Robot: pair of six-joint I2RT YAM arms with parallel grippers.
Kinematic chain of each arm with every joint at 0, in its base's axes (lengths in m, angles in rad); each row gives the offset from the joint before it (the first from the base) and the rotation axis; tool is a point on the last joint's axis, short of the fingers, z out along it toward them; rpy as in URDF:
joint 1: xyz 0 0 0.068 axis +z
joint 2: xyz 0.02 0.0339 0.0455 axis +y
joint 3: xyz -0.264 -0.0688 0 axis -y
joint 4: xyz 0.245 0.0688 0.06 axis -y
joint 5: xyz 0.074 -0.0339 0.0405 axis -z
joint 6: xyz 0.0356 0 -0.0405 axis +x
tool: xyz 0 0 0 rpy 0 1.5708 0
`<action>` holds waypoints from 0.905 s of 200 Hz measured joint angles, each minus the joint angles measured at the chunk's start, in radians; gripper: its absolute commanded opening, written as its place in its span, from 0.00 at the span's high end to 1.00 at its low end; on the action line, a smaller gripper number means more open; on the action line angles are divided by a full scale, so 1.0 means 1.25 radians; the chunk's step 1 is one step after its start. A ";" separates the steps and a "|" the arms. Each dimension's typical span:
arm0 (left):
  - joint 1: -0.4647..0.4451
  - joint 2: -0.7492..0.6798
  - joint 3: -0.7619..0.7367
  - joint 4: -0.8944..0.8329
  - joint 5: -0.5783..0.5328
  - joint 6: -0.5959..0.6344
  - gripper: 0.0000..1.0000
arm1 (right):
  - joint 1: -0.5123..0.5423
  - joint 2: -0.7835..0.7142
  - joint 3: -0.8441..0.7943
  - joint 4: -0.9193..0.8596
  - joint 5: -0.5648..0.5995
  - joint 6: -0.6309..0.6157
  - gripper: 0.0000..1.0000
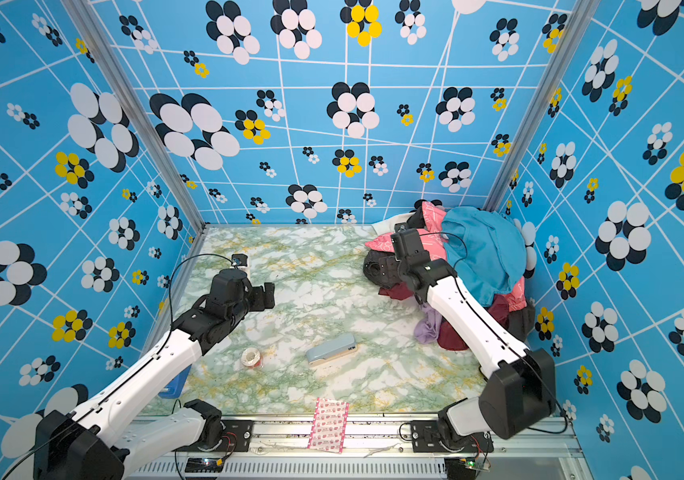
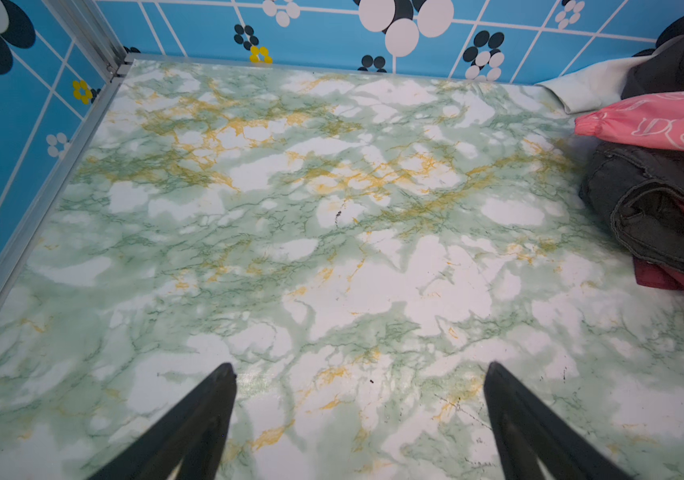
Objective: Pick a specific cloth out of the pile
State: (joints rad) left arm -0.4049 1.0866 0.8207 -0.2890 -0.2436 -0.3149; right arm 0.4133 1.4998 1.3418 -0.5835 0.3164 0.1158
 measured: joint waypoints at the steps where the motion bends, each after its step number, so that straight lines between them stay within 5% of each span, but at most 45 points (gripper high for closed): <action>1: 0.000 0.000 0.000 -0.001 0.000 0.000 0.07 | 0.000 0.003 0.003 -0.001 0.000 0.001 0.13; 93: -0.013 0.000 0.001 -0.027 0.006 -0.035 0.08 | 0.008 0.388 0.382 -0.158 -0.029 0.025 0.22; 181: -0.015 0.010 0.001 -0.029 0.034 -0.035 0.08 | 0.007 0.308 0.313 -0.244 0.099 0.027 0.16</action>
State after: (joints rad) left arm -0.4236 1.0996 0.8215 -0.3248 -0.2016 -0.3592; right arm 0.4221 1.8843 1.7336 -0.8883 0.4404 0.1501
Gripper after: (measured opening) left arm 0.924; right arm 0.825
